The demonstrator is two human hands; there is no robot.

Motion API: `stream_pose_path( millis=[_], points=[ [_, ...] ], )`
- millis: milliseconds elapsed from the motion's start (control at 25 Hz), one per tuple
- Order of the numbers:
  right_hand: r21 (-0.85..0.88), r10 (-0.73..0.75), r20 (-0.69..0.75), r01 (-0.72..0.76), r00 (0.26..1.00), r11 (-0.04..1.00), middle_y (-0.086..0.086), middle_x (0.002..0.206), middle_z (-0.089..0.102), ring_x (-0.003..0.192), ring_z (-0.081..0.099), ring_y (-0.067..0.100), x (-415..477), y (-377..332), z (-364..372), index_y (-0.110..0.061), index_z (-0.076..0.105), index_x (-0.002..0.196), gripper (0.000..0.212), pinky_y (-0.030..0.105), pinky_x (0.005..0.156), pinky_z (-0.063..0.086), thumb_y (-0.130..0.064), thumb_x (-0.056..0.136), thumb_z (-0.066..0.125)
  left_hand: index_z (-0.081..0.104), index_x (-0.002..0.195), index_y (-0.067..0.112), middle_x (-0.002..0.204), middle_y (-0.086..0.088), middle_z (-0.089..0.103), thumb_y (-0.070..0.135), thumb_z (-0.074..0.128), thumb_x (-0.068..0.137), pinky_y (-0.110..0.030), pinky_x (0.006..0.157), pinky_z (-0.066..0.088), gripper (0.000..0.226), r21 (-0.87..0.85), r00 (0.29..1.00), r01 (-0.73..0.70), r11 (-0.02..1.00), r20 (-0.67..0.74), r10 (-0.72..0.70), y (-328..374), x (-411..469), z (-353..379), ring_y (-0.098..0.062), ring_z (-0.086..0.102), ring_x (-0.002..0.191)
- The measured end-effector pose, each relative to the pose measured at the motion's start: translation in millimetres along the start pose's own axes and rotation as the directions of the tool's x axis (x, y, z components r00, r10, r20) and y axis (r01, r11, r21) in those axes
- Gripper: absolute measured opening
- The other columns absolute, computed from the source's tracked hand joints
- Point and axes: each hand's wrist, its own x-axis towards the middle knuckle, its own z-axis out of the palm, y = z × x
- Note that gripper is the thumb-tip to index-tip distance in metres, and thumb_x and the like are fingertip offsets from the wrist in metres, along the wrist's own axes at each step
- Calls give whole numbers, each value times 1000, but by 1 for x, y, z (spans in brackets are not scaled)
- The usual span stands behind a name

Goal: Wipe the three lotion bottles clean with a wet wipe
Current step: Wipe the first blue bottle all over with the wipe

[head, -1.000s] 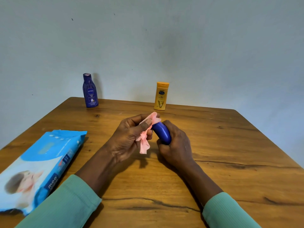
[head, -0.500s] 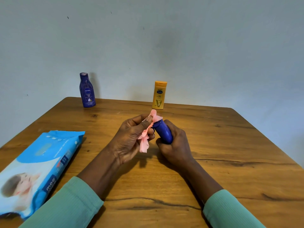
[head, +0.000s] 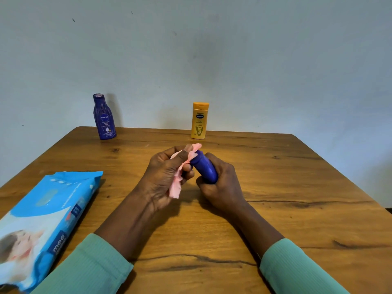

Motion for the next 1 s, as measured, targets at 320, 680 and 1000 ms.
stream_pose_path(
  millis=[320, 680, 1000],
  points=[
    [86, 15, 4, -15, 1000, 996, -2, 95, 70, 85, 67, 23, 1, 0, 4, -31, 64, 119, 42, 53, 79, 60, -22, 79, 69, 76, 98, 6, 74, -4, 70, 18, 80, 69, -20, 52, 51, 31, 86, 997, -24, 996, 73, 18, 3, -2, -4, -6, 53, 52],
    [161, 39, 11, -40, 999, 986, 2, 89, 68, 78, 64, 24, 0, 2, 1, -28, 65, 117, 42, 51, 77, 60, -13, 78, 70, 75, 103, 3, 76, -7, 70, 10, 73, 75, -24, 55, 59, 29, -22, 988, 75, 997, 140, -72, 6, 1, -9, -9, 60, 58],
    [197, 31, 43, -39, 999, 980, 0, 91, 70, 80, 66, 21, 2, -2, 6, -30, 66, 115, 40, 47, 77, 61, -12, 79, 70, 78, 78, 16, 77, -3, 73, 17, 79, 71, -23, 54, 56, 7, 43, 996, -44, 998, 74, 41, 2, 1, -5, -8, 59, 57]
  ],
)
